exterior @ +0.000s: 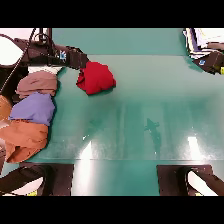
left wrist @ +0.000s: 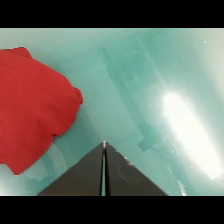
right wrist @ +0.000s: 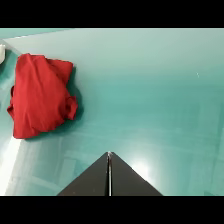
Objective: Fold the shirts.
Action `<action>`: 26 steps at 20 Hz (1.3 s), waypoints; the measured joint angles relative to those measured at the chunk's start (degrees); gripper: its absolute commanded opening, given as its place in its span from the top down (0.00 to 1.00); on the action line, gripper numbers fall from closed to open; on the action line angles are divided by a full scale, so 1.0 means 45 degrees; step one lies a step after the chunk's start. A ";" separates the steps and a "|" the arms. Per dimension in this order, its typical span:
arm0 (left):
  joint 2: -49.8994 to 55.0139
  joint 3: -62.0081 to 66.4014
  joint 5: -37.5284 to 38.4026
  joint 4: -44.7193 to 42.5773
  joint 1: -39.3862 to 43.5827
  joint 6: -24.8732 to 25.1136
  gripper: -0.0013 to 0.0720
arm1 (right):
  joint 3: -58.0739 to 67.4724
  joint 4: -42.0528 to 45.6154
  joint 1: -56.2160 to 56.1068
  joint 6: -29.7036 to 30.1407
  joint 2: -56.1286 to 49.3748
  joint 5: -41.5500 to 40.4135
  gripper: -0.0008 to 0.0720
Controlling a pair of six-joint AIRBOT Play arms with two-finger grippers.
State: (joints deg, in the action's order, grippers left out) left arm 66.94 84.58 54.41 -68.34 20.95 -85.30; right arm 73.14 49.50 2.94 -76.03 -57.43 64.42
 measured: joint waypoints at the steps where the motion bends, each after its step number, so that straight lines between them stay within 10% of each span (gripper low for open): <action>1: 0.0000 0.0000 0.0005 0.0000 0.0000 0.0000 0.95 | 0.0000 0.0000 0.0000 0.0000 0.0000 0.0000 0.96; 15: 0.0005 0.0000 -0.0049 0.0223 0.0000 -0.0029 0.94 | 0.0000 0.0000 -0.0005 0.0000 0.0000 0.0000 0.96; 17: 0.0005 0.0000 -0.0350 0.0189 0.0000 -0.0015 0.25 | 0.0000 0.0000 0.0000 0.0000 0.0000 0.0005 0.96; 26: 0.3317 -0.0092 -0.2035 -0.1715 -0.0427 -0.0801 0.22 | 0.0000 -0.0005 -0.0029 0.0000 0.0000 0.0005 0.96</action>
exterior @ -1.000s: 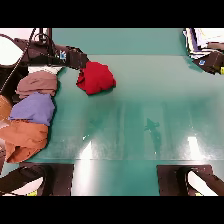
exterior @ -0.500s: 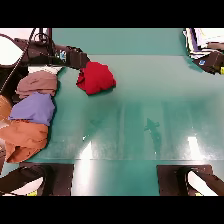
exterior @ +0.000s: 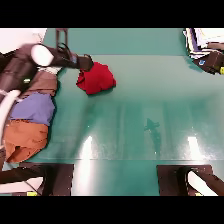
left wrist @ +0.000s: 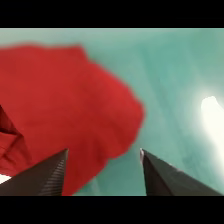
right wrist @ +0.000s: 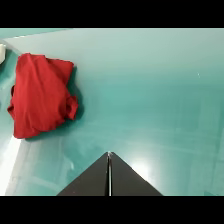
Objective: Fold the shirts.
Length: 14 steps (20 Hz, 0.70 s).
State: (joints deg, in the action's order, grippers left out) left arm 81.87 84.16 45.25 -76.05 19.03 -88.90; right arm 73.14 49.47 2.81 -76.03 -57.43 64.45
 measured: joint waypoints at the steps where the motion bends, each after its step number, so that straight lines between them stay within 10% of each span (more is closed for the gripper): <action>1: 0.0709 0.0000 -0.0257 0.0019 -0.0019 -0.0049 0.22 | 0.0000 0.0000 0.0000 0.0000 0.0000 0.0000 0.96; 6: 0.3191 -0.0005 -0.1656 0.0321 -0.0058 -0.0141 0.31 | 0.0000 -0.0005 -0.0058 0.0000 0.0000 0.0000 0.96; 8: 0.3560 0.0015 -0.2059 0.0384 -0.0063 -0.0160 0.89 | 0.0000 0.0000 -0.0063 0.0000 0.0000 0.0005 0.96; 14: 0.3837 0.0670 -0.1943 0.0287 -0.0068 -0.0175 0.95 | 0.0058 -0.0024 -0.0063 0.0000 0.0005 0.0019 0.96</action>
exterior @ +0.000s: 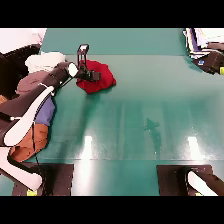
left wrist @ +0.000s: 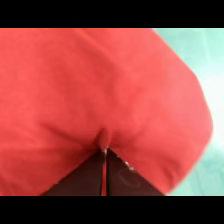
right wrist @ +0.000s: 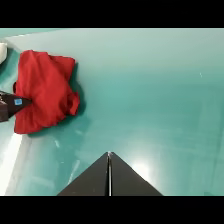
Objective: Fold the shirts.
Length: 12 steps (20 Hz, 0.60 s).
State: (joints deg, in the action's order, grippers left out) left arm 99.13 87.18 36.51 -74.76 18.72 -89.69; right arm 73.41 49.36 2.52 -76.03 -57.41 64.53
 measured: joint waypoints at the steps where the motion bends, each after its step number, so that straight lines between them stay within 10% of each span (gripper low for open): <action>1: -0.0170 0.0335 0.0287 -0.0223 0.0000 0.0000 0.95 | 0.0131 -0.0024 0.0000 0.0000 0.0005 0.0000 0.96; 12: -0.6834 0.3410 0.3381 -0.3269 0.0933 0.0010 0.96 | 0.4775 -0.0053 0.0000 0.0005 0.0029 0.0301 0.96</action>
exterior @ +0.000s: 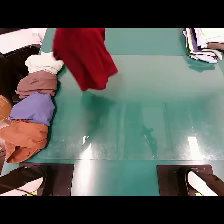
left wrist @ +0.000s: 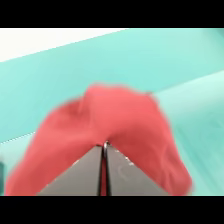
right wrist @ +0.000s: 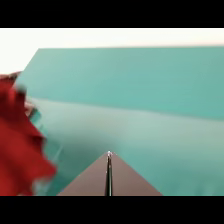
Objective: Fold the shirts.
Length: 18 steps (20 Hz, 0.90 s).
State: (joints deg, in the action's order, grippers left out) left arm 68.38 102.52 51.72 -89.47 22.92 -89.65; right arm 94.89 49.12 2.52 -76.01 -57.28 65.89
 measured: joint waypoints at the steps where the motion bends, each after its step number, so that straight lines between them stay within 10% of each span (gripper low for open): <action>1: -0.0233 -0.0005 0.0369 -0.0029 0.0403 0.0000 0.95 | 0.0262 0.0000 0.0000 -0.0005 0.0000 0.0073 0.96; 6: -0.0005 -0.1010 0.1472 0.0194 0.3152 -0.0223 0.92 | 0.0903 0.0010 0.0000 0.0000 0.0005 0.0787 0.96; 8: 0.0510 -0.1515 0.1593 0.1073 0.4163 -0.0199 0.18 | 0.0976 0.0010 0.0000 0.0000 0.0000 0.1146 0.96; 18: 0.0991 -0.2866 0.3211 0.0330 0.2108 0.0204 0.23 | 0.1054 0.0005 -0.0005 -0.0005 0.0000 0.2079 0.96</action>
State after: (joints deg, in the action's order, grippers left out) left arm 72.84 89.62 66.17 -87.99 32.40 -88.73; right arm 99.63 49.15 2.50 -76.03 -57.28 75.24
